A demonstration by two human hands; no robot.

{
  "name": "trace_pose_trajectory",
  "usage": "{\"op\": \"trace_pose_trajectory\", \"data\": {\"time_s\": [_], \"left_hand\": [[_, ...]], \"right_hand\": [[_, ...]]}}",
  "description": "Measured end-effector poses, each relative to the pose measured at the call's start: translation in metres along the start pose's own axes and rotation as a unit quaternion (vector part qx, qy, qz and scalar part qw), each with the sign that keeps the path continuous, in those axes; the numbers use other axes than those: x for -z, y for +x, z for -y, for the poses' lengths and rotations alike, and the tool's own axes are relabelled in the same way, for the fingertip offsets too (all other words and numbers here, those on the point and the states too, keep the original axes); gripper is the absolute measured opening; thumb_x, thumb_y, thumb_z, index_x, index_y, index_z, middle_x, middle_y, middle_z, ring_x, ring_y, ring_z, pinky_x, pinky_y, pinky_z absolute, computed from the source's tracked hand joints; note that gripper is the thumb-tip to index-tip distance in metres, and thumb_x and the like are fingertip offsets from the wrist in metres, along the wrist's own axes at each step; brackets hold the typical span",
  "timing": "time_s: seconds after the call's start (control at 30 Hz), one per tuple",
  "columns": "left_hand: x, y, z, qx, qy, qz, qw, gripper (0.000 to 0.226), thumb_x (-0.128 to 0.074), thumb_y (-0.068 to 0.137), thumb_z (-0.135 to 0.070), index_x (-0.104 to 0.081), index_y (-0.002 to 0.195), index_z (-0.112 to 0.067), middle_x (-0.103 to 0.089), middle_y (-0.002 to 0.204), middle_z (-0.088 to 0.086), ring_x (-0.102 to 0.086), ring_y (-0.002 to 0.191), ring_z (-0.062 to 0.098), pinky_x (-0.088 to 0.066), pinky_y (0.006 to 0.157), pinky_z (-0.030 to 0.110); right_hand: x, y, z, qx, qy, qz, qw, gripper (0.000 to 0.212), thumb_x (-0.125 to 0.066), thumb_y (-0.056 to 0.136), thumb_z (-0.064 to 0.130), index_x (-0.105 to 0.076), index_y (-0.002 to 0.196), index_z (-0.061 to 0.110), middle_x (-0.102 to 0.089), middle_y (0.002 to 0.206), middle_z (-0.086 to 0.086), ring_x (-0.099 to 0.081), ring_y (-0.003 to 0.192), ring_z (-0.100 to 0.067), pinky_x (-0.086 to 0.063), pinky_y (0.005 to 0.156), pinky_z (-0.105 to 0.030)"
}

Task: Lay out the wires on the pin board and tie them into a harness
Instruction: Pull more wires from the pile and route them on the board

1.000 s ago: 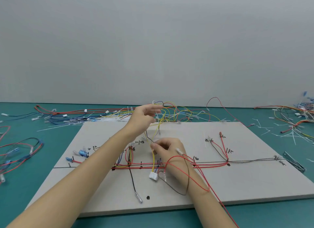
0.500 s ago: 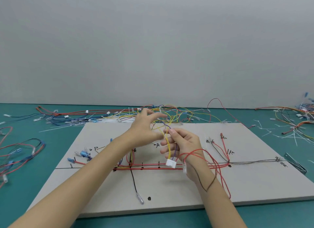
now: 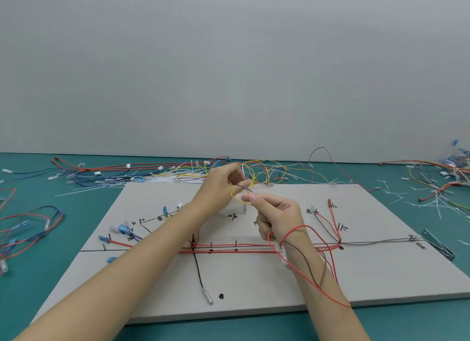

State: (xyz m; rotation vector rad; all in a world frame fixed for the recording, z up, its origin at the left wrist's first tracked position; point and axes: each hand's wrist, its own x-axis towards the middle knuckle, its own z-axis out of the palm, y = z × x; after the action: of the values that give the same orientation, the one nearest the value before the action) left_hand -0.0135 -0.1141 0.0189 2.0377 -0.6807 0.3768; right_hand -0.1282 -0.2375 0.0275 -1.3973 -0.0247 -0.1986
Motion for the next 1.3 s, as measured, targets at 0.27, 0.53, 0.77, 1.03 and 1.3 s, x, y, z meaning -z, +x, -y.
{"op": "trace_pose_trajectory", "data": {"time_s": [0.27, 0.53, 0.77, 1.03, 1.3], "left_hand": [[0.000, 0.015, 0.029, 0.076, 0.102, 0.011, 0.992, 0.014, -0.072, 0.083, -0.028, -0.067, 0.075, -0.018, -0.064, 0.076, -0.007, -0.056, 0.079, 0.014, -0.043, 0.071, 0.029], [0.018, 0.017, 0.037, 0.059, 0.156, -0.026, 0.986, 0.028, -0.058, 0.096, -0.030, -0.067, 0.083, -0.006, -0.058, 0.093, 0.008, -0.053, 0.089, 0.026, -0.043, 0.077, 0.037], [0.021, 0.020, 0.049, 0.090, 0.151, -0.025, 0.984, 0.022, -0.057, 0.096, -0.031, -0.066, 0.091, -0.012, -0.056, 0.102, 0.004, -0.056, 0.089, 0.024, -0.044, 0.080, 0.036], [0.026, 0.012, 0.040, 0.174, -0.078, -0.076, 0.979, 0.036, -0.049, 0.101, -0.029, -0.069, 0.081, -0.006, -0.056, 0.067, 0.010, -0.049, 0.044, 0.008, -0.038, 0.044, 0.016], [0.029, 0.008, 0.002, 0.104, -0.110, -0.097, 0.984, 0.029, -0.053, 0.098, -0.020, -0.061, 0.075, -0.006, -0.056, 0.069, 0.008, -0.046, 0.050, 0.013, -0.034, 0.054, 0.024]], "right_hand": [[0.017, -0.003, 0.018, 0.006, 0.119, -0.007, 0.993, 0.019, -0.067, 0.075, 0.027, -0.077, 0.079, 0.013, -0.020, 0.044, 0.009, -0.015, 0.032, -0.005, -0.016, 0.036, -0.014], [0.049, -0.010, 0.033, 0.003, 0.339, 0.084, 0.937, 0.017, -0.081, 0.063, 0.024, -0.075, 0.077, 0.015, -0.014, 0.052, 0.009, -0.010, 0.037, -0.008, -0.016, 0.032, -0.017], [0.058, -0.012, 0.033, 0.036, 0.398, 0.141, 0.906, 0.017, -0.081, 0.055, 0.013, -0.067, 0.063, 0.009, -0.018, 0.048, 0.007, -0.019, 0.041, -0.008, -0.023, 0.037, -0.019], [0.046, -0.001, 0.030, 0.002, 0.311, 0.105, 0.945, 0.019, -0.068, 0.057, 0.020, -0.050, 0.055, 0.014, -0.039, 0.062, -0.002, -0.045, 0.059, -0.020, -0.040, 0.050, -0.027], [0.021, -0.002, 0.013, -0.009, 0.084, 0.047, 0.995, 0.028, -0.069, 0.075, 0.035, -0.060, 0.077, 0.009, -0.061, 0.072, -0.008, -0.060, 0.057, -0.020, -0.049, 0.049, -0.027]]}}
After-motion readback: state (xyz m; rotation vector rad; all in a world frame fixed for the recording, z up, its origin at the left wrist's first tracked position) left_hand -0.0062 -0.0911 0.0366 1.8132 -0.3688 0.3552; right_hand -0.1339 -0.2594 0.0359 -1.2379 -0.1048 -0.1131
